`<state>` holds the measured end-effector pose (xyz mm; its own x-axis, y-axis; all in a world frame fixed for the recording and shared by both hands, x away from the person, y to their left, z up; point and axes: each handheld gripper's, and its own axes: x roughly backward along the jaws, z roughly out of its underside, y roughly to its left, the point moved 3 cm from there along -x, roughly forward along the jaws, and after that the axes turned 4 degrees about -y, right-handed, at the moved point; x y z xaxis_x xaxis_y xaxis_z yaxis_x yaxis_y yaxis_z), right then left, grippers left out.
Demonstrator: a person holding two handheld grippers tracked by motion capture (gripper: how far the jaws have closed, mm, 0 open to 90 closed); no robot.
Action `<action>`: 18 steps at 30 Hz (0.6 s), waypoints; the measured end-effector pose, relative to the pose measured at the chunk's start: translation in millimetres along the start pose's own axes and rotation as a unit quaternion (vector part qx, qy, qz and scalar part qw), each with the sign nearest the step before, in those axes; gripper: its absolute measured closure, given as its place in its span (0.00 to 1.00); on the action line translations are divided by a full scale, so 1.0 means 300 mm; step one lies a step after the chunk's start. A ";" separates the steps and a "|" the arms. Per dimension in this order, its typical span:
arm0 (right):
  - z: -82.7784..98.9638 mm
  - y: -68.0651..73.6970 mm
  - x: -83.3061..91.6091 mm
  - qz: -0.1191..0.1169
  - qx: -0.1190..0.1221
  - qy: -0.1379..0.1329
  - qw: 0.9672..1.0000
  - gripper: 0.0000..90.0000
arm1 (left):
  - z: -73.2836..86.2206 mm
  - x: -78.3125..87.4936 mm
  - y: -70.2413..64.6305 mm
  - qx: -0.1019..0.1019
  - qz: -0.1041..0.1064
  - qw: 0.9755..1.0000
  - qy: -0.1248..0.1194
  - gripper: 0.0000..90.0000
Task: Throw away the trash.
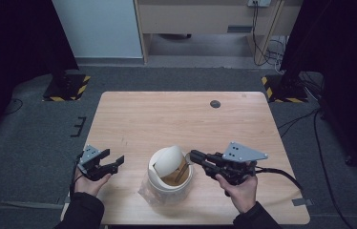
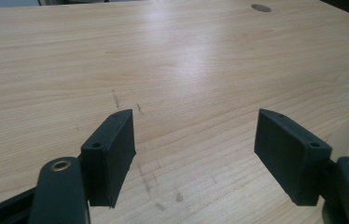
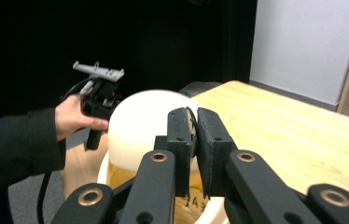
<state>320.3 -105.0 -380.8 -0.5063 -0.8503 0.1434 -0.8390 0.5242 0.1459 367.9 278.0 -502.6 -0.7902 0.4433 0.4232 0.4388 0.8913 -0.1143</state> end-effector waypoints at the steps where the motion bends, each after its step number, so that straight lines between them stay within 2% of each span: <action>1: 0.010 0.003 -0.008 -0.002 -0.001 0.008 1.000 0.93 | 0.001 0.000 0.001 0.000 -0.001 1.000 0.001 0.32; 5: 0.036 0.008 -0.029 -0.007 -0.007 0.023 1.000 0.82 | 0.001 0.002 0.005 0.001 -0.003 1.000 0.000 0.31; 7: 0.030 0.000 -0.023 -0.004 -0.010 0.019 1.000 0.80 | 0.002 0.001 0.006 0.001 -0.002 1.000 0.001 0.31; 10: 0.003 -0.022 0.002 0.014 -0.006 0.006 1.000 0.73 | 0.004 -0.001 0.006 -0.003 -0.001 1.000 0.005 0.31; 12: -0.009 -0.057 0.028 0.037 -0.013 -0.015 0.999 0.66 | 0.005 -0.001 0.007 -0.005 -0.001 1.000 0.007 0.31; 15: -0.001 -0.124 0.062 0.081 -0.016 -0.017 0.996 0.56 | 0.009 -0.004 0.011 -0.006 -0.001 1.000 0.011 0.29; 18: 0.029 -0.203 0.099 0.127 -0.019 -0.009 0.992 0.47 | 0.019 -0.011 0.017 -0.006 0.000 1.000 0.025 0.27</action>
<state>354.6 -162.3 -393.8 -0.7041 -0.6913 0.1625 -0.6761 0.7225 0.1441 370.5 281.5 -509.7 -0.7681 0.4369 0.4681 0.4439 0.8902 -0.1025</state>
